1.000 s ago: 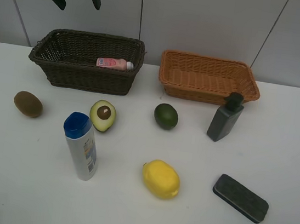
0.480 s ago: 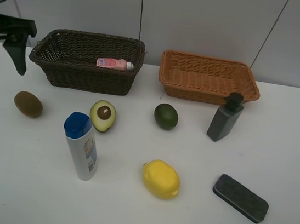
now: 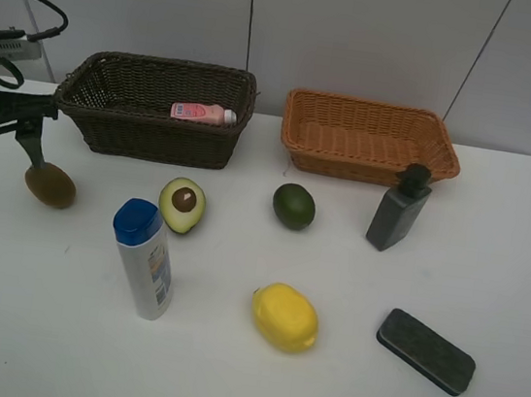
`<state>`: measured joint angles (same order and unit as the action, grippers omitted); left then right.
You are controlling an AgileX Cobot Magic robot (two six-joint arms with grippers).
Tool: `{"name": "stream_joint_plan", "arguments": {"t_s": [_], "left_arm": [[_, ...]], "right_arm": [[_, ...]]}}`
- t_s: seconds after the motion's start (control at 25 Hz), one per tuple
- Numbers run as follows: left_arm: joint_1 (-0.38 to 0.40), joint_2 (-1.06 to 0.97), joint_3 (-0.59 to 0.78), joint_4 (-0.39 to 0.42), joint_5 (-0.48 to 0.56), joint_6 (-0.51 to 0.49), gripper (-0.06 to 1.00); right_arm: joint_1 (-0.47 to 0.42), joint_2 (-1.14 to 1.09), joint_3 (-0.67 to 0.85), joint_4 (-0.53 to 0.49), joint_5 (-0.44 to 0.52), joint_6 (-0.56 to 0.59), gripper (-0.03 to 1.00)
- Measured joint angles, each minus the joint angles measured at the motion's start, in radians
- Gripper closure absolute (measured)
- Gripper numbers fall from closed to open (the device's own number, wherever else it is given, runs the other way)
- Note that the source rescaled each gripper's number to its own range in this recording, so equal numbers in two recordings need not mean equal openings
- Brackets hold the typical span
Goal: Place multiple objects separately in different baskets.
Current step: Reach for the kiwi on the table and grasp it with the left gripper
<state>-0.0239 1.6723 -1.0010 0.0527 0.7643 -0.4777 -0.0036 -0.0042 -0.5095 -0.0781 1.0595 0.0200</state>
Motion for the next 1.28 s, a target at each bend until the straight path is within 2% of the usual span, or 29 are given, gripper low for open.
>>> {"name": "stream_joint_plan", "arguments": {"t_s": [0.44,0.92,1.0,1.04,1.12,1.16,1.28], "left_arm": [[0.0,0.177,0.0,-0.016,-0.25,-0.041,-0.06],[0.0,0.279,0.0,-0.018,-0.332,-0.069,-0.05],[0.0,0.289,0.0,-0.018,-0.334,-0.082,0.03],[0.0,0.293,0.0,-0.018,-0.336,-0.089,0.14],[0.0,0.306,0.0,-0.018,-0.336,-0.094,0.48],[0.0,0.309,0.0,-0.018,-0.336,-0.095,0.51],[0.0,0.309,0.0,-0.018,-0.337,-0.095,0.51]], "right_arm": [[0.0,0.0,0.0,0.0,0.0,0.0,-0.01],[0.0,0.0,0.0,0.0,0.0,0.0,-0.01],[0.0,0.0,0.0,0.0,0.0,0.0,-0.01],[0.0,0.0,0.0,0.0,0.0,0.0,-0.01],[0.0,0.0,0.0,0.0,0.0,0.0,-0.01],[0.0,0.0,0.0,0.0,0.0,0.0,-0.01],[0.0,0.0,0.0,0.0,0.0,0.0,-0.01]]}}
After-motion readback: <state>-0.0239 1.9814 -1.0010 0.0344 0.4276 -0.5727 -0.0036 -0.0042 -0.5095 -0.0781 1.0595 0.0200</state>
